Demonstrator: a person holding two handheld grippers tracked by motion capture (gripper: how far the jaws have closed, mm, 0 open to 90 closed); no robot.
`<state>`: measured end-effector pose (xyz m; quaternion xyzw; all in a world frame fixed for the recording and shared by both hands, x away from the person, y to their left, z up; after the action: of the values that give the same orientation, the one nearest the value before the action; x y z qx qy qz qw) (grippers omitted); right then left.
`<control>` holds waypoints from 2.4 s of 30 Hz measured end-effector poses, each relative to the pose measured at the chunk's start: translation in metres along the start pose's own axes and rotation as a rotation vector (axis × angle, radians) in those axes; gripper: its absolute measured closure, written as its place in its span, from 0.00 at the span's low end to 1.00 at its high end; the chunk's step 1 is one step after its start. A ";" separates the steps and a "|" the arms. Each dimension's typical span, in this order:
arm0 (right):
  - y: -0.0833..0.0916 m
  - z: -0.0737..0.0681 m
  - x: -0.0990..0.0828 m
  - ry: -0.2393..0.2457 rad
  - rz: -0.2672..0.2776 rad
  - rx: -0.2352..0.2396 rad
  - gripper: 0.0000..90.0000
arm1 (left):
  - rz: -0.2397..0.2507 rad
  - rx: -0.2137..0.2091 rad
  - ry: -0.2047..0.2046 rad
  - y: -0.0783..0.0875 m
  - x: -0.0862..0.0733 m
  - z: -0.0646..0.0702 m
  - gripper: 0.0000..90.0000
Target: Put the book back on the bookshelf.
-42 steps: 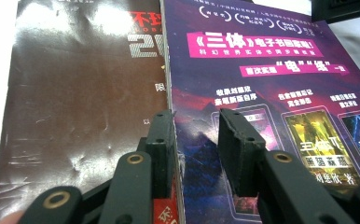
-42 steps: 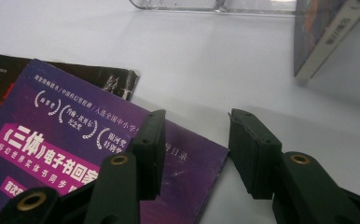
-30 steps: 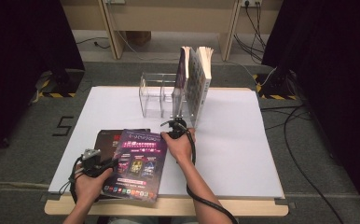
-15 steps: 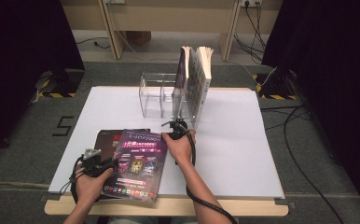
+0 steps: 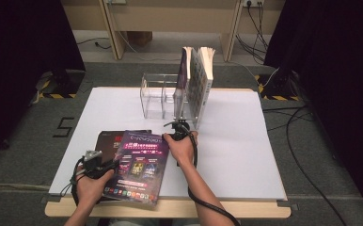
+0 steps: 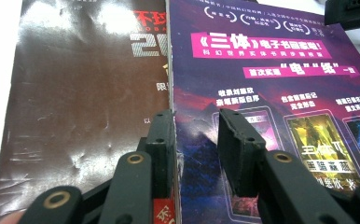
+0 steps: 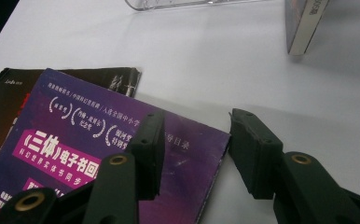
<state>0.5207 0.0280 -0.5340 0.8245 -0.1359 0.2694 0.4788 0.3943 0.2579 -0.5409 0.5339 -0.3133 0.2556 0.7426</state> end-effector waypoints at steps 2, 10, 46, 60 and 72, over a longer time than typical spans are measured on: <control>0.000 0.000 0.001 -0.010 -0.006 0.003 0.63 | 0.000 0.001 0.000 0.000 0.000 0.000 0.73; 0.001 -0.004 -0.003 0.019 -0.012 -0.067 0.61 | -0.001 0.005 -0.005 0.000 0.000 0.000 0.73; -0.003 -0.004 0.003 -0.012 -0.026 0.019 0.61 | -0.024 0.021 -0.004 0.003 0.000 -0.001 0.74; -0.001 -0.005 -0.004 -0.083 -0.031 0.061 0.65 | -0.031 0.016 0.010 0.003 0.000 -0.001 0.74; -0.006 -0.009 0.003 0.023 -0.048 0.026 0.63 | -0.023 0.014 0.013 0.003 0.000 -0.001 0.74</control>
<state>0.5233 0.0394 -0.5334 0.8305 -0.1070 0.2692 0.4759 0.3925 0.2600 -0.5397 0.5410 -0.3003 0.2526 0.7439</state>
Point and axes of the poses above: each handheld gripper's, and its own axes: y roughly backward along the jaws, x roughly out of its top, z roughly to its right, the point moved 7 cm from there along -y, roughly forward along the jaws, and after that the axes turned 1 degree about -z, right-handed, at the moved point
